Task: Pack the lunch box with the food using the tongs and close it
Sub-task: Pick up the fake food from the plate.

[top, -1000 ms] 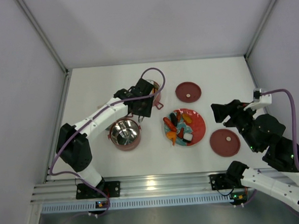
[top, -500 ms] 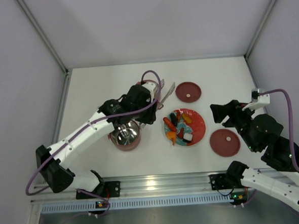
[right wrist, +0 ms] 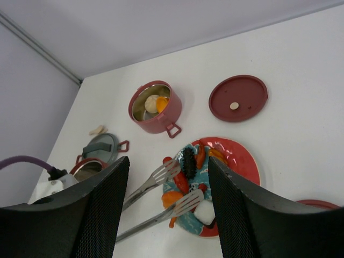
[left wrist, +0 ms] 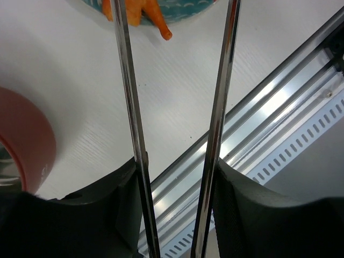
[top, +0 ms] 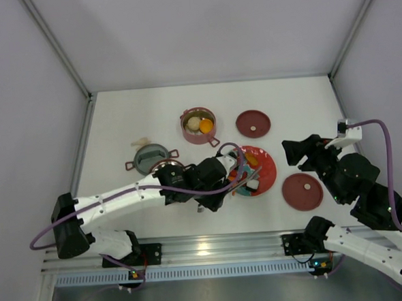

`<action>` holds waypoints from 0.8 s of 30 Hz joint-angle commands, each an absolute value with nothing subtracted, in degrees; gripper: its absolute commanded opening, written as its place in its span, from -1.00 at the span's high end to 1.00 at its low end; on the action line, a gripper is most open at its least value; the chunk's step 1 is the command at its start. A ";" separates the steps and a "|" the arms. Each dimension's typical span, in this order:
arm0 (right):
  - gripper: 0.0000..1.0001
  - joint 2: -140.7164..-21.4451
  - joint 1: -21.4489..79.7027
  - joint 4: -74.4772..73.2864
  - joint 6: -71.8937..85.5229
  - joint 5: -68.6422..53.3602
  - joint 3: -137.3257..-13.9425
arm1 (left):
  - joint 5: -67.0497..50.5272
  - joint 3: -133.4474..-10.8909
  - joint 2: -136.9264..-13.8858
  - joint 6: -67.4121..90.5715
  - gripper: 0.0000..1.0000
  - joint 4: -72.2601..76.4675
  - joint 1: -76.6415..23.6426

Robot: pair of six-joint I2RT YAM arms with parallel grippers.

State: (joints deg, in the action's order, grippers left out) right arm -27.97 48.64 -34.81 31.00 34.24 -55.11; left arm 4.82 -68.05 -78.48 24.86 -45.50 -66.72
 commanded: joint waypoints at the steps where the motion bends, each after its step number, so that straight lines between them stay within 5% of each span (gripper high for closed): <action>1: -0.20 -27.95 49.57 -34.01 31.11 34.10 -54.93 | 4.66 -65.75 -76.11 27.51 -0.05 -43.07 -68.38; 24: -0.21 -26.72 49.57 -34.28 31.29 34.37 -53.70 | 5.53 -64.95 -84.98 30.06 -0.07 -40.34 -73.56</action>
